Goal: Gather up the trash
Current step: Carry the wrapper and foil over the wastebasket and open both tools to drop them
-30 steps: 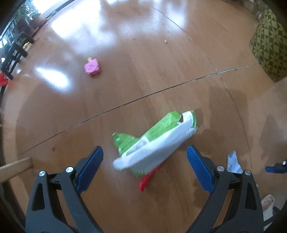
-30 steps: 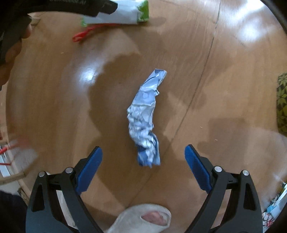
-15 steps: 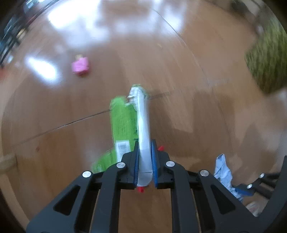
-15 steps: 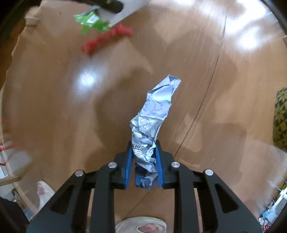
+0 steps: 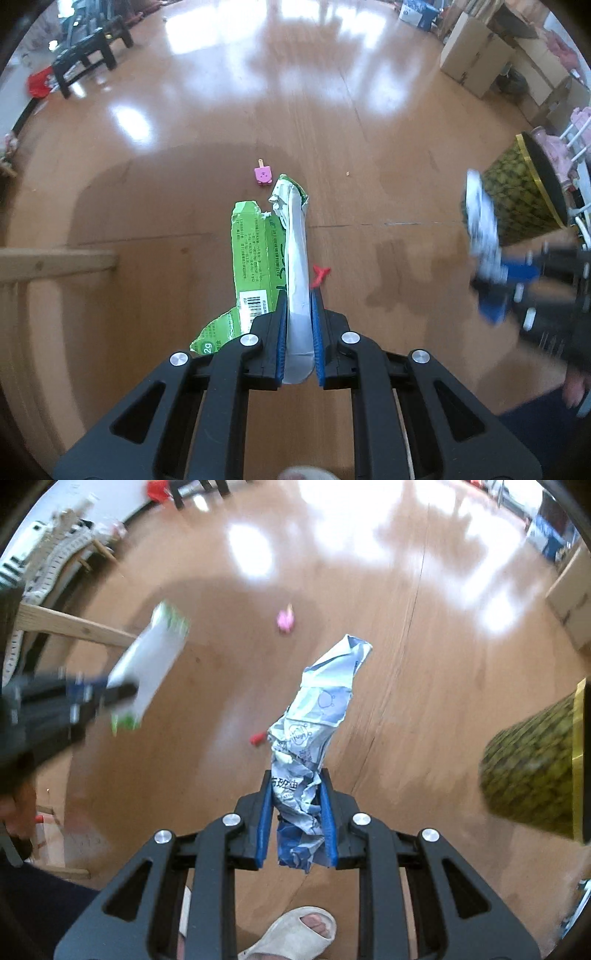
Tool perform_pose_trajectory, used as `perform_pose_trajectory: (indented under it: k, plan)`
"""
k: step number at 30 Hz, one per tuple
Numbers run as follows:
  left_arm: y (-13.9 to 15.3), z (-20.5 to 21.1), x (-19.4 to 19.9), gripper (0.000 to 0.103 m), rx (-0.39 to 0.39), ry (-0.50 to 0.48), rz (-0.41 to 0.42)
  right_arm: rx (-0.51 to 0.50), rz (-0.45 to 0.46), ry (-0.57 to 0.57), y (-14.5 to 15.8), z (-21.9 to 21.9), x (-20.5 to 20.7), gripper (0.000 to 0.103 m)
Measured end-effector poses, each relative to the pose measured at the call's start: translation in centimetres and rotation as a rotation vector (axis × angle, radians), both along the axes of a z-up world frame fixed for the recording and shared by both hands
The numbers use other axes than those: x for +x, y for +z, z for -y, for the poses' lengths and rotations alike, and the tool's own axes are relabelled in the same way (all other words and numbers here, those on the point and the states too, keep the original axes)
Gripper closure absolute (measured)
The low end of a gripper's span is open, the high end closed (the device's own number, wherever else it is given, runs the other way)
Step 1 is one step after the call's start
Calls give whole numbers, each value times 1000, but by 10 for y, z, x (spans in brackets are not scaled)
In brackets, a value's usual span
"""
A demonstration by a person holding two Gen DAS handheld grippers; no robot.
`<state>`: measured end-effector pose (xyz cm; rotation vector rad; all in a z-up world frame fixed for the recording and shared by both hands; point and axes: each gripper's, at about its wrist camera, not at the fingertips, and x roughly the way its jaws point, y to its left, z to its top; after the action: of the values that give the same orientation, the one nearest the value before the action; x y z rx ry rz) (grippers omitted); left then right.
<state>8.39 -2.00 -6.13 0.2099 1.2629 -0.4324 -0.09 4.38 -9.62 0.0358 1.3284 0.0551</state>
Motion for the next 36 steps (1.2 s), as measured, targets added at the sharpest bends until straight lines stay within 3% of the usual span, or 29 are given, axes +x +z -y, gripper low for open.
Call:
perform_pose_trajectory:
  k: [3, 8, 13, 16, 26, 31, 36]
  plan:
    - [34, -13, -36, 92, -22, 46, -15, 19, 48, -1, 55, 11, -8, 79]
    - [78, -26, -85, 92, -55, 114, 19, 12, 119, -42, 100, 24, -29, 79]
    - [82, -24, -106, 92, -114, 150, 24, 111, 142, -134, 102, 31, -41, 79]
    - [80, -25, -106, 92, -93, 151, 35, 76, 135, -113, 96, 28, -47, 79]
    - [58, -32, -90, 92, -77, 190, 11, 101, 149, -176, 95, 54, -42, 79]
    - [58, -1, -76, 92, -47, 149, 8, 112, 167, -240, 106, 83, -40, 79]
    - [68, 65, -56, 92, -92, 79, -2, 72, 168, -301, 123, 135, -44, 79]
